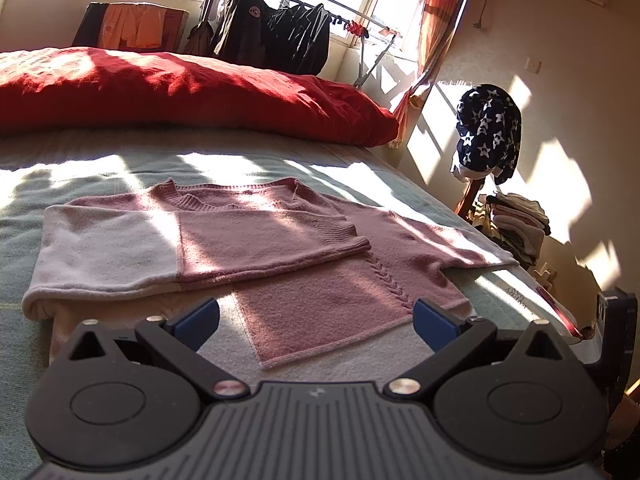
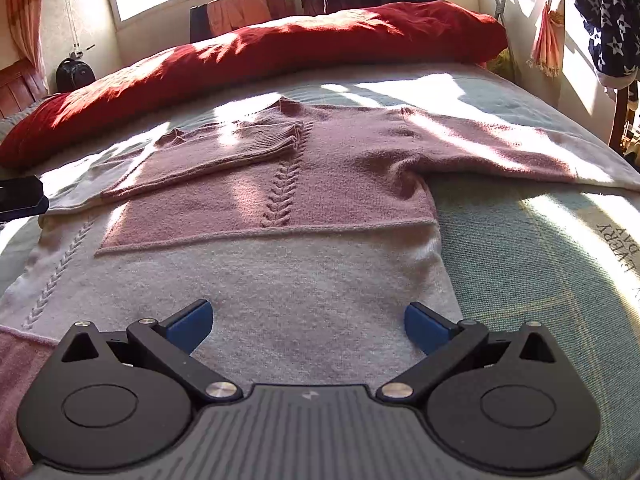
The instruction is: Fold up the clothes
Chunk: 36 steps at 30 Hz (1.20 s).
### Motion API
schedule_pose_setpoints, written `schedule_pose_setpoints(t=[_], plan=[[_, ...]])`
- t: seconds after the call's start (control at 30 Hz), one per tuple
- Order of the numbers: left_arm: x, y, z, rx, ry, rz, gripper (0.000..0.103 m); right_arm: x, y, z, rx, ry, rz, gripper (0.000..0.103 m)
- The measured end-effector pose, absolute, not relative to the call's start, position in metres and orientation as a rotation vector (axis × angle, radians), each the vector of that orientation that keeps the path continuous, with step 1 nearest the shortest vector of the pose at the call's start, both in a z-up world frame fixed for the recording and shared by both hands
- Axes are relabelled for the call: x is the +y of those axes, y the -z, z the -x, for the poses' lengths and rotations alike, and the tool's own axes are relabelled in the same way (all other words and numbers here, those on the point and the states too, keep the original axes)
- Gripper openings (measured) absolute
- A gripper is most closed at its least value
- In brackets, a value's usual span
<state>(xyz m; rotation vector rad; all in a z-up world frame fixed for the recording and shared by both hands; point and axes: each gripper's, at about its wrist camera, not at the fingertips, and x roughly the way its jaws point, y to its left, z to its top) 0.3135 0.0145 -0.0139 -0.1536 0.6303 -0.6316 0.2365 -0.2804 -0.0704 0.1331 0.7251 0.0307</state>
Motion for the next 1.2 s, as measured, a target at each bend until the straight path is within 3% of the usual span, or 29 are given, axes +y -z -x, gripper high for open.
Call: schedule_pose_setpoints(t=[0.47,0.9,1.2], plan=[[-0.006,0.012,-0.298,0.513,0.675,0.015,0.102,-0.301,0.048,-0.234,0.671,-0.072,-0.236,0.103],[-0.005,0.019,-0.308,0.538,0.656,0.012,0.102,-0.300,0.043,-0.337,0.603,-0.106,-0.089,0.103],[-0.006,0.023,-0.314,0.555,0.631,0.003,0.102,-0.309,0.070,-0.363,0.672,-0.080,-0.072,0.103]])
